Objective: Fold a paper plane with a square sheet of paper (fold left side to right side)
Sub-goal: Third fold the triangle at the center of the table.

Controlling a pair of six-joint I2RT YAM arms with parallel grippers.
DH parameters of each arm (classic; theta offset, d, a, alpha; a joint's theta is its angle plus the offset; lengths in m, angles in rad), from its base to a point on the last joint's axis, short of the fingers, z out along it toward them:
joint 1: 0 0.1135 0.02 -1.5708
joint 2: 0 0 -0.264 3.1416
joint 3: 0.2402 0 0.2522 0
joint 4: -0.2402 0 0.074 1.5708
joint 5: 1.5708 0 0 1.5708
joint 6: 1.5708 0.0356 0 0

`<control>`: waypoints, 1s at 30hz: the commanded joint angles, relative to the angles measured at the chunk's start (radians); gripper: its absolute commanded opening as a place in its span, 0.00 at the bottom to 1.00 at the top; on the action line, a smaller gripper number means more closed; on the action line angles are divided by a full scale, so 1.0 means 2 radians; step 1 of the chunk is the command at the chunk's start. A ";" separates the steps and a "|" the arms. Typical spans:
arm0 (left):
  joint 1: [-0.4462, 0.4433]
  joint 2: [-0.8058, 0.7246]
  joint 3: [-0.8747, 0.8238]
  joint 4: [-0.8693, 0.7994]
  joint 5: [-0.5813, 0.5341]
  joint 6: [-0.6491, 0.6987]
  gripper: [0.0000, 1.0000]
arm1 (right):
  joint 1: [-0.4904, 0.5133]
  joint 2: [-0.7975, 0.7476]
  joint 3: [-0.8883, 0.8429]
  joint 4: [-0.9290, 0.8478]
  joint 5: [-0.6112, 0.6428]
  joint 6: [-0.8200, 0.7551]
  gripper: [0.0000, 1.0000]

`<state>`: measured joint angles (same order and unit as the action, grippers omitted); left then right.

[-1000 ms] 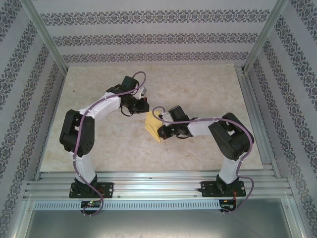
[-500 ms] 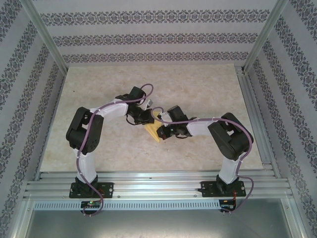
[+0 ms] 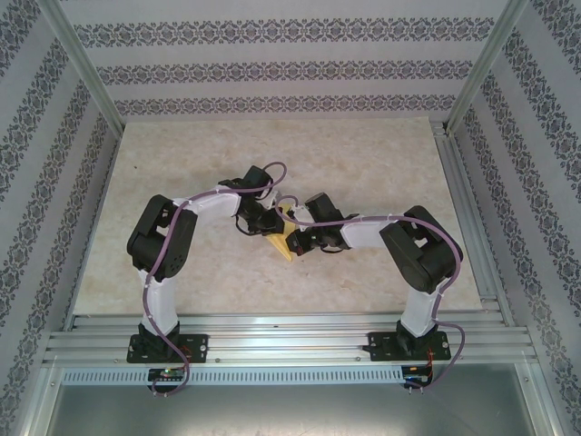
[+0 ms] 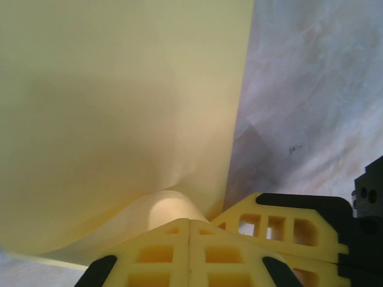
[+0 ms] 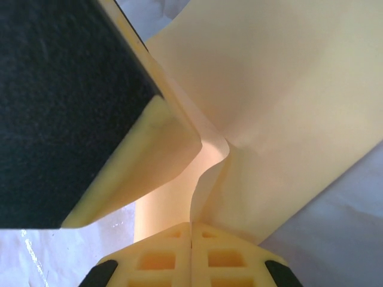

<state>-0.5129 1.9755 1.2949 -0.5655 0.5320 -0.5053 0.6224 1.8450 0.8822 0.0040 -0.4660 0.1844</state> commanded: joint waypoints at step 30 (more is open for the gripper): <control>-0.006 -0.002 -0.073 -0.003 -0.046 0.016 0.00 | -0.022 -0.097 -0.035 -0.037 0.005 0.049 0.20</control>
<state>-0.5129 1.9541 1.1915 -0.5182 0.5102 -0.4992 0.6090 1.7523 0.8410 -0.0563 -0.4614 0.2276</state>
